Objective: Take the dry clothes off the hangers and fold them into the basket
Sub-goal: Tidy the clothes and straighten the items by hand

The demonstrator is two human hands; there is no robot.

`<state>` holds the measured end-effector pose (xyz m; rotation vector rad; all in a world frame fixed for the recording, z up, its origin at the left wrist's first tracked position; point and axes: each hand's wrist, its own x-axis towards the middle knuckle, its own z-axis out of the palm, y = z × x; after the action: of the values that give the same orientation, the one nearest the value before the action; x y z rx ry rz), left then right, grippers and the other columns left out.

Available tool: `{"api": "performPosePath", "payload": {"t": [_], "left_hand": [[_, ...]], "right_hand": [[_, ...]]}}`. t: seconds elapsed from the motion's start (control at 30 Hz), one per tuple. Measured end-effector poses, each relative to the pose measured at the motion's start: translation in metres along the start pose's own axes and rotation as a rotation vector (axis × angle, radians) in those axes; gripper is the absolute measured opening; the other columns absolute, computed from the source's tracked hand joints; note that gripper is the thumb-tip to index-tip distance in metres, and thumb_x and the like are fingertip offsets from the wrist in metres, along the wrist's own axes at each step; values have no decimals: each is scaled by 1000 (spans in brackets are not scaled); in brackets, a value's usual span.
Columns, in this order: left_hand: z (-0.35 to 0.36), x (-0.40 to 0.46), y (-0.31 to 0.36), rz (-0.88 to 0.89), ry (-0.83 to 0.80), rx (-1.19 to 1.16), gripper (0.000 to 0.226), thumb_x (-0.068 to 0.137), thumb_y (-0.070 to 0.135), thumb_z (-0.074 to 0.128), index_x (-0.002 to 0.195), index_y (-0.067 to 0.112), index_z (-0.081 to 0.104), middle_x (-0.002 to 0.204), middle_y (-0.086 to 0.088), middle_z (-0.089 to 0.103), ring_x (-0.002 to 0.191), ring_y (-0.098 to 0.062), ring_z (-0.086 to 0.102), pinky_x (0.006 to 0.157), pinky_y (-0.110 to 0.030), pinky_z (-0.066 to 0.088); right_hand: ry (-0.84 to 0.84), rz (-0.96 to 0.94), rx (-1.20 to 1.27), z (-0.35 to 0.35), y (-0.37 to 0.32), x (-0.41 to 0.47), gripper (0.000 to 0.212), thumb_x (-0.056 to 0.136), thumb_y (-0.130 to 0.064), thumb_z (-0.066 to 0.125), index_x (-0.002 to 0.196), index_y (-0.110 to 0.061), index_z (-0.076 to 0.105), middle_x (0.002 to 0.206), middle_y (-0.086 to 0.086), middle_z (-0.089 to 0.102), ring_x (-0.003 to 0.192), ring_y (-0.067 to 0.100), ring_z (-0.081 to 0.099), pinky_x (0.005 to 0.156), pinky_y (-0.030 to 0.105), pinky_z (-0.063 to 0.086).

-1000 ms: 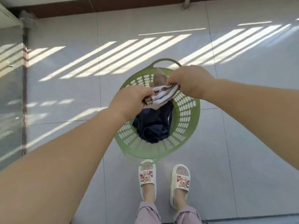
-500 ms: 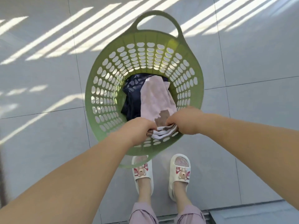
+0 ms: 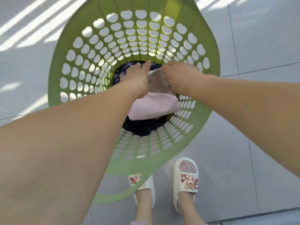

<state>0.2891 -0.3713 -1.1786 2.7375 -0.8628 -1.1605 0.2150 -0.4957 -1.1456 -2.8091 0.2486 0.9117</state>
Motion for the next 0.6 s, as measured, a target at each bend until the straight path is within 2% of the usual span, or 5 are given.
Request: {"api": "performPosePath", "payload": {"t": [0.2, 0.3, 0.33, 0.47, 0.6], "left_hand": [[47, -25, -3, 24, -98, 78, 80, 86, 8, 56, 148, 26, 9, 152, -5, 21, 141, -28, 17, 108, -52, 27], [44, -47, 0, 37, -140, 58, 81, 85, 9, 58, 149, 25, 10, 153, -4, 22, 143, -26, 14, 111, -50, 24], [38, -55, 4, 51, -136, 51, 80, 85, 9, 58, 148, 24, 11, 153, -4, 23, 143, -26, 16, 111, -50, 25], [-16, -93, 30, 155, -24, 11, 66, 84, 6, 55, 141, 26, 29, 139, -3, 41, 130, -27, 36, 98, -49, 40], [-85, -138, 54, 272, 119, -87, 48, 81, 9, 50, 124, 29, 46, 120, 2, 55, 111, -25, 53, 83, -46, 49]], "right_hand": [[-2, -48, 28, 22, -1, -18, 36, 88, 3, 42, 123, -7, 46, 125, 11, 45, 113, 29, 46, 75, 35, 37], [-1, -62, 55, 17, -4, -37, 42, 87, 3, 42, 127, -8, 45, 129, 10, 44, 115, 29, 46, 86, 38, 46], [-1, -53, 78, 11, -6, -44, 42, 87, 3, 43, 127, -9, 45, 129, 8, 44, 115, 28, 47, 87, 39, 47], [69, -44, 170, -32, -14, -81, 30, 86, 1, 45, 113, -12, 50, 115, 3, 48, 97, 20, 47, 71, 32, 38], [162, -12, 252, -101, -23, -125, 30, 90, -13, 48, 120, -14, 49, 124, 4, 47, 113, 25, 48, 81, 35, 42]]}}
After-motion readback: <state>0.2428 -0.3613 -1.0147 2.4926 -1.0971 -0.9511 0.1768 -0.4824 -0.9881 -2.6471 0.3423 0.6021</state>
